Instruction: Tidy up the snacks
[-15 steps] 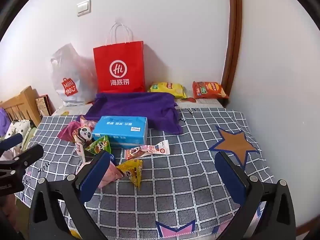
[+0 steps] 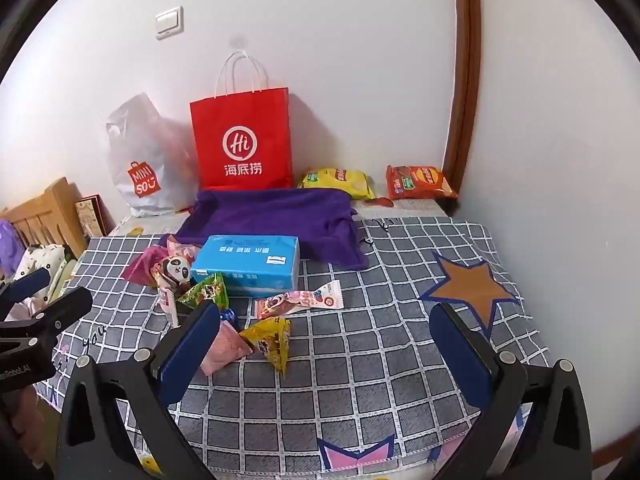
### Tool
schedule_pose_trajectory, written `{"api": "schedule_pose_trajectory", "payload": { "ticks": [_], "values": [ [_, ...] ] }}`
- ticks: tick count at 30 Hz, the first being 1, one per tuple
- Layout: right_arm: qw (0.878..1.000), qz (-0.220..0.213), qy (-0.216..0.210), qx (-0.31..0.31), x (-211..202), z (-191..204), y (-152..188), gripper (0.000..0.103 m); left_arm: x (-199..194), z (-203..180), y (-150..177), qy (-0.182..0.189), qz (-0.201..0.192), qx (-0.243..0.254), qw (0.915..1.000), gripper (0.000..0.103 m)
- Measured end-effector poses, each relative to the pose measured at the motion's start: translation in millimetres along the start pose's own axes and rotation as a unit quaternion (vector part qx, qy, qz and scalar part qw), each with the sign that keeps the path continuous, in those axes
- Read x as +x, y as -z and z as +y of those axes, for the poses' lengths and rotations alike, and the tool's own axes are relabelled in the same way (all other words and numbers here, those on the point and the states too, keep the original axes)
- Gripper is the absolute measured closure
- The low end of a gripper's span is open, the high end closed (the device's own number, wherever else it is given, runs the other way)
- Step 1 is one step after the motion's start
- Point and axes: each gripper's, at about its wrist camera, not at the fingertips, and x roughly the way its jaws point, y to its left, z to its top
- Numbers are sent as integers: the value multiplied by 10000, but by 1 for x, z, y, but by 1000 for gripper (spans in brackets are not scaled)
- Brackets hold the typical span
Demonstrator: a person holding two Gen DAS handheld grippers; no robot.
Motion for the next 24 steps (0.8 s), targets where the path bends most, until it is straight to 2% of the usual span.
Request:
{"api": "schedule_pose_trajectory", "payload": {
  "ticks": [24],
  "values": [
    [9999, -89, -47, -13, -7, 3, 5, 0, -5, 1, 0, 6, -51, -13, 10000, 1]
  ]
}}
